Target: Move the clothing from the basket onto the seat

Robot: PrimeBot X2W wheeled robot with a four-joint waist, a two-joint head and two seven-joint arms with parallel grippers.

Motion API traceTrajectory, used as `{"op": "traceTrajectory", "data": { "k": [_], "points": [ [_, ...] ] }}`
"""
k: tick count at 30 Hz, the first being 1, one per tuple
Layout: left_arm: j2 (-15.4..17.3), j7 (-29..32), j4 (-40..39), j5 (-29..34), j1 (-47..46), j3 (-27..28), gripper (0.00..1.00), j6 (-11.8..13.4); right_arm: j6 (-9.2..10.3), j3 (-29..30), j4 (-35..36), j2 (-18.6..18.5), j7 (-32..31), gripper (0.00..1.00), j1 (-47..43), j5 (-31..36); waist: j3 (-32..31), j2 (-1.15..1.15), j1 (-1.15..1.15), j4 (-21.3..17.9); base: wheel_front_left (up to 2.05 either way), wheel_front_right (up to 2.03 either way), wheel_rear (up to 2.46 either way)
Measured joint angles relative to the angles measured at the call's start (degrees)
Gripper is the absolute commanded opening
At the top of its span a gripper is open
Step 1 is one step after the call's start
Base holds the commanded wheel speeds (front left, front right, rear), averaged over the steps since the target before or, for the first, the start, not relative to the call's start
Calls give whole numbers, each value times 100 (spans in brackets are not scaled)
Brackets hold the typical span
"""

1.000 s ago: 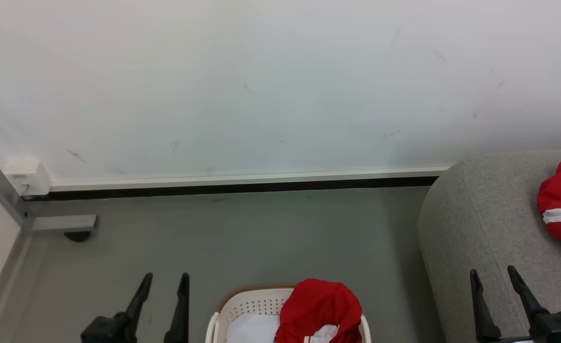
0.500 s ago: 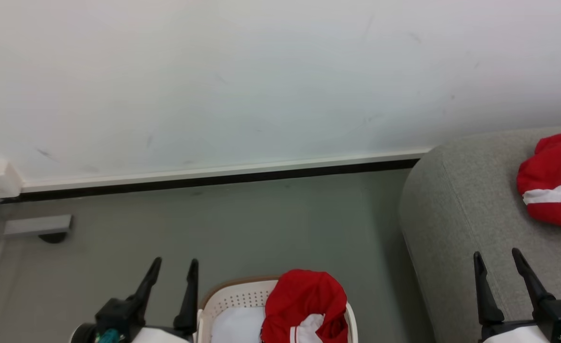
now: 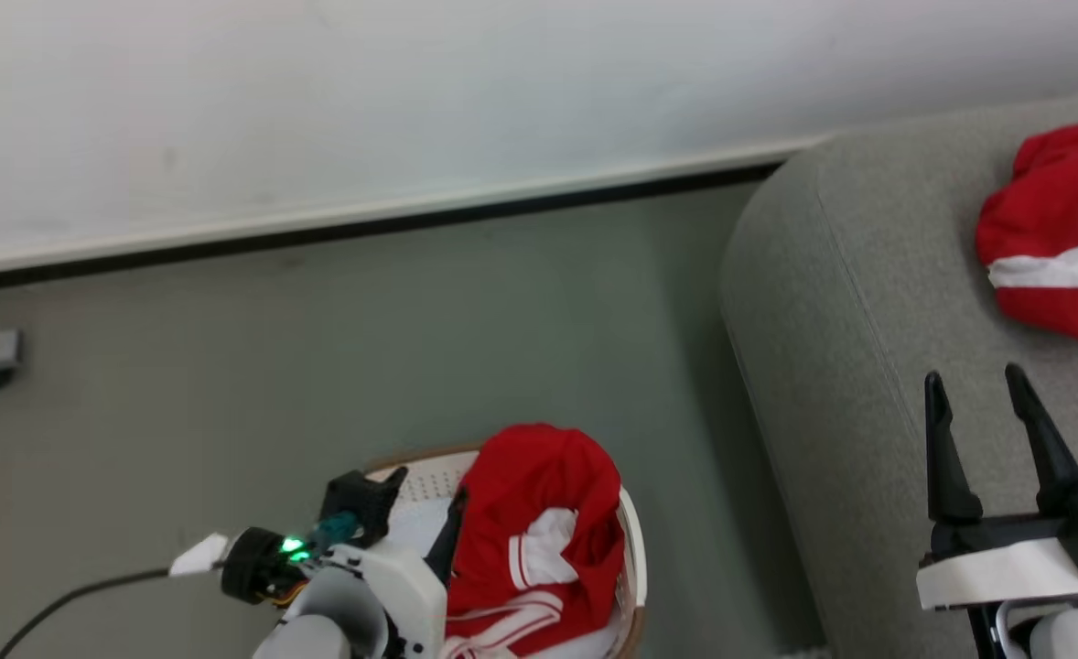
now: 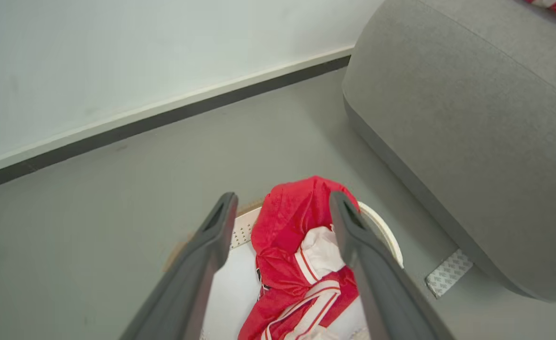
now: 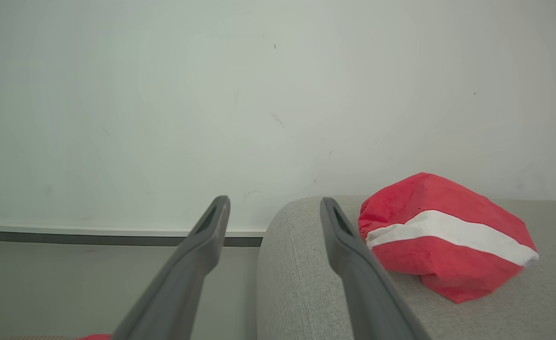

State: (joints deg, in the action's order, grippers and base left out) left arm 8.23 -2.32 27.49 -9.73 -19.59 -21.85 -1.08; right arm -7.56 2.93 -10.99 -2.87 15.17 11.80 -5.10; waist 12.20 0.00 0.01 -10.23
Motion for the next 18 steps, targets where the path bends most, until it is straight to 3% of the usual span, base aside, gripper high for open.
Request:
{"op": "traceTrajectory", "data": {
  "k": [6,18],
  "points": [
    [-187,391,860,133,-616,-314,100,-191,0,-75,368,-1,0,100,294,-36,653,0,0,-193,0,0,0],
    [-481,499,2383,109,-2292,-476,100,-156,0,-436,1304,-3,0,100,967,214,2217,0,1,-268,0,0,0]
  ]
}}
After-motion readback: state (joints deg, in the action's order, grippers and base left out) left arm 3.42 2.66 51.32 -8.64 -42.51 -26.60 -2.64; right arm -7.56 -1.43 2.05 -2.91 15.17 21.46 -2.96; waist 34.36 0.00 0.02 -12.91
